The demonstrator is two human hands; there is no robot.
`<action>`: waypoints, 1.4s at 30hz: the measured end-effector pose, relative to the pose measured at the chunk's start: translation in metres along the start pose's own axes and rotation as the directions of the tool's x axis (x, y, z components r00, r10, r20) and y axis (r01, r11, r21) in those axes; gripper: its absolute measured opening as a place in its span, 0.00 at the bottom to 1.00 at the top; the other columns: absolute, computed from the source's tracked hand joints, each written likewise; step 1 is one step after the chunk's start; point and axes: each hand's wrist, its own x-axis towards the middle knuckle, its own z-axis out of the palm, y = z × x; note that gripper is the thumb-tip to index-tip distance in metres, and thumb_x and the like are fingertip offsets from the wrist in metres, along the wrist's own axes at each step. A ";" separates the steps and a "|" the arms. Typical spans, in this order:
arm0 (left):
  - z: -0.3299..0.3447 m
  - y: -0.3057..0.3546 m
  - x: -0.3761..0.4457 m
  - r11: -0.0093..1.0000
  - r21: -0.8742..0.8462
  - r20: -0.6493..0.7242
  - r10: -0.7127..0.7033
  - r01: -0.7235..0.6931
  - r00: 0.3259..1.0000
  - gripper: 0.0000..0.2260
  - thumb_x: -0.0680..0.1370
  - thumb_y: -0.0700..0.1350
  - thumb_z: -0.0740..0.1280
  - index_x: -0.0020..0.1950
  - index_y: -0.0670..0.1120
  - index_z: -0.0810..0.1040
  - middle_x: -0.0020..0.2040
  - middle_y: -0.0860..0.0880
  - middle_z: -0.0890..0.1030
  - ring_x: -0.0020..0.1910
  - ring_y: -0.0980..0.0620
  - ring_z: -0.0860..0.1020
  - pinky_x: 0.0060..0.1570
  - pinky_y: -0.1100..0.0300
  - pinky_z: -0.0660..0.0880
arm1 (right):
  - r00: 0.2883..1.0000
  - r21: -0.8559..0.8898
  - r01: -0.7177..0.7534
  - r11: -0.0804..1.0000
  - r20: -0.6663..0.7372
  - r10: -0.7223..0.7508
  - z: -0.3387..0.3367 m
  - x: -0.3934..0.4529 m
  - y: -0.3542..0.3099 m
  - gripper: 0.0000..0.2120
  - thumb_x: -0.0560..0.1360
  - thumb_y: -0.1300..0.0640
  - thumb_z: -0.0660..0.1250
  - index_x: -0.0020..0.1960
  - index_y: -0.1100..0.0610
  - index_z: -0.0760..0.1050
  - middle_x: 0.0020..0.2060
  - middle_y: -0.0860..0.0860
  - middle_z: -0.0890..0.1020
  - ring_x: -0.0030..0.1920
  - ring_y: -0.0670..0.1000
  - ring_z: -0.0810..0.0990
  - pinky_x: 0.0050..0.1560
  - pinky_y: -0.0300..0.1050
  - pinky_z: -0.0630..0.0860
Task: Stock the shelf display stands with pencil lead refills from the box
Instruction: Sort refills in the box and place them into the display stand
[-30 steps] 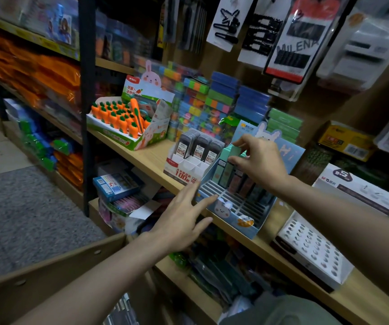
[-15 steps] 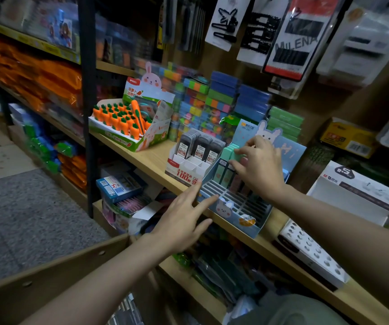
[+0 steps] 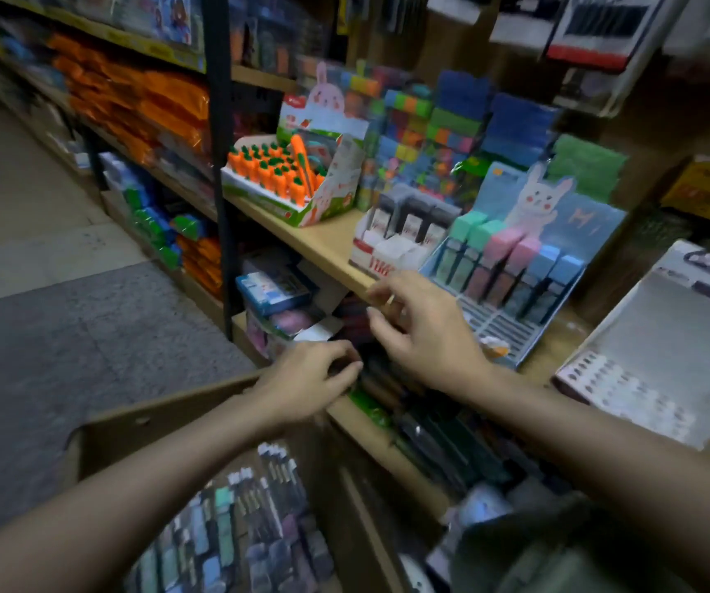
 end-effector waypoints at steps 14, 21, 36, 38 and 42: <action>0.116 -0.124 -0.209 0.005 -0.612 0.178 -0.974 0.791 0.143 0.06 0.74 0.33 0.70 0.47 0.42 0.79 0.40 0.45 0.79 0.40 0.47 0.76 0.40 0.62 0.75 | 0.392 -0.041 -0.699 0.714 0.813 0.430 0.242 -0.141 -0.005 0.04 0.73 0.60 0.71 0.42 0.55 0.76 0.37 0.50 0.78 0.39 0.48 0.75 0.35 0.37 0.69; 0.173 -0.129 -0.225 -0.044 -0.542 0.166 -0.985 0.840 0.056 0.12 0.73 0.39 0.74 0.53 0.47 0.76 0.50 0.51 0.78 0.52 0.50 0.78 0.55 0.59 0.75 | 0.344 -0.103 -0.524 0.846 0.883 0.320 0.299 -0.175 -0.006 0.25 0.69 0.54 0.78 0.63 0.55 0.75 0.55 0.51 0.75 0.55 0.52 0.77 0.58 0.47 0.76; 0.193 -0.152 -0.222 0.341 -0.003 0.028 -0.940 0.940 0.340 0.19 0.71 0.43 0.75 0.59 0.51 0.74 0.56 0.51 0.80 0.57 0.48 0.76 0.54 0.51 0.77 | 0.380 -0.120 -0.365 0.923 0.886 0.266 0.331 -0.186 0.000 0.26 0.69 0.56 0.77 0.63 0.52 0.70 0.64 0.52 0.68 0.64 0.54 0.70 0.62 0.51 0.74; 0.194 -0.152 -0.222 0.344 -0.043 0.041 -0.937 0.938 0.346 0.13 0.73 0.44 0.73 0.56 0.50 0.76 0.54 0.50 0.79 0.57 0.49 0.75 0.56 0.51 0.76 | 0.412 -0.109 -0.420 0.901 0.861 0.297 0.328 -0.181 0.000 0.25 0.68 0.57 0.77 0.61 0.52 0.70 0.62 0.51 0.70 0.62 0.53 0.71 0.62 0.51 0.74; 0.191 -0.147 -0.216 0.373 -0.149 -0.031 -0.928 0.916 0.372 0.05 0.80 0.47 0.63 0.53 0.49 0.75 0.51 0.49 0.79 0.53 0.49 0.76 0.55 0.49 0.76 | 0.472 -0.019 -0.555 0.832 0.816 0.334 0.316 -0.170 0.002 0.20 0.72 0.64 0.72 0.59 0.52 0.68 0.54 0.50 0.78 0.54 0.50 0.78 0.53 0.48 0.79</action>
